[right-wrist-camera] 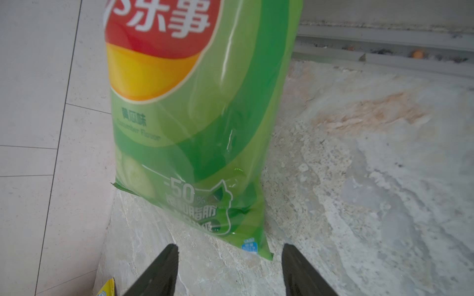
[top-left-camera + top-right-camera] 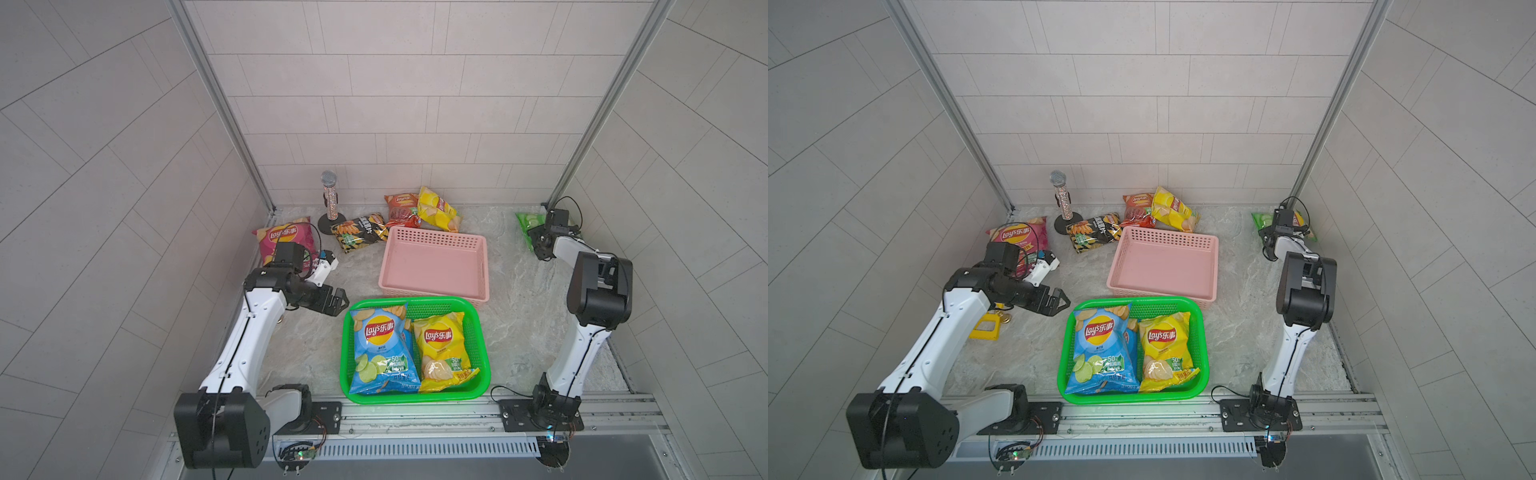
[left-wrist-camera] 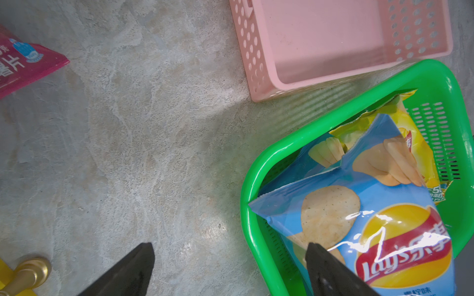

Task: Put the potato chips into the basket
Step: Pick up the potato chip from the corner of the board.

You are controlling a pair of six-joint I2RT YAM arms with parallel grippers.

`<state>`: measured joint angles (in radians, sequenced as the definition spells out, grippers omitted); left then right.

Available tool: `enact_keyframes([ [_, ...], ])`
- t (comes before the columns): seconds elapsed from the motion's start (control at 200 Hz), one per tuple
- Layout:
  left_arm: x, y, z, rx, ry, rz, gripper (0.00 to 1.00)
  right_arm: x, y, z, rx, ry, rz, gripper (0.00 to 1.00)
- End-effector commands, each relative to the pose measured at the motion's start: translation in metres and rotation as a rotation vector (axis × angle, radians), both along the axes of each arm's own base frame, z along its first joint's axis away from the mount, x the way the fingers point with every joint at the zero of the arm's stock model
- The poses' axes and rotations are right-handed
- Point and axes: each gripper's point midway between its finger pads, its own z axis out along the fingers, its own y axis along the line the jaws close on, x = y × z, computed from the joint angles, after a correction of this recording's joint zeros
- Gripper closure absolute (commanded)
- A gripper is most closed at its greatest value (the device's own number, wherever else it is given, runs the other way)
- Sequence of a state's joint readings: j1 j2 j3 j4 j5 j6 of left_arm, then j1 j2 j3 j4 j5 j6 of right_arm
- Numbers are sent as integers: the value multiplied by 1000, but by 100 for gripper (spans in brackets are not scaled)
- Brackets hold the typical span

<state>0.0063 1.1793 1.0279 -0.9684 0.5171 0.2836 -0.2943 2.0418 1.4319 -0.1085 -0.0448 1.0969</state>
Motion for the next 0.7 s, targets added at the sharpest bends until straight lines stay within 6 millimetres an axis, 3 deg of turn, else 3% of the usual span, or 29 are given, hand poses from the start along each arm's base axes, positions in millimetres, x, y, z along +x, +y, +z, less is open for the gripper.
enact_keyframes([
  [0.0, 1, 1, 0, 2, 4, 9, 0, 3, -1, -10, -14, 32, -7, 35],
  [0.175, 1, 1, 0, 3, 4, 9, 0, 7, 0, -19, -16, 50, 5, 49],
  [0.38, 1, 1, 0, 2, 3, 8, 0, 9, -1, -6, -56, 41, 30, 83],
  [0.485, 0, 1, 0, 3, 2, 8, 0, 8, -2, 3, -76, 39, 37, 92],
  [0.695, 0, 1, 1, 4, -2, 9, 0, 2, 1, 27, -85, 4, 47, 100],
])
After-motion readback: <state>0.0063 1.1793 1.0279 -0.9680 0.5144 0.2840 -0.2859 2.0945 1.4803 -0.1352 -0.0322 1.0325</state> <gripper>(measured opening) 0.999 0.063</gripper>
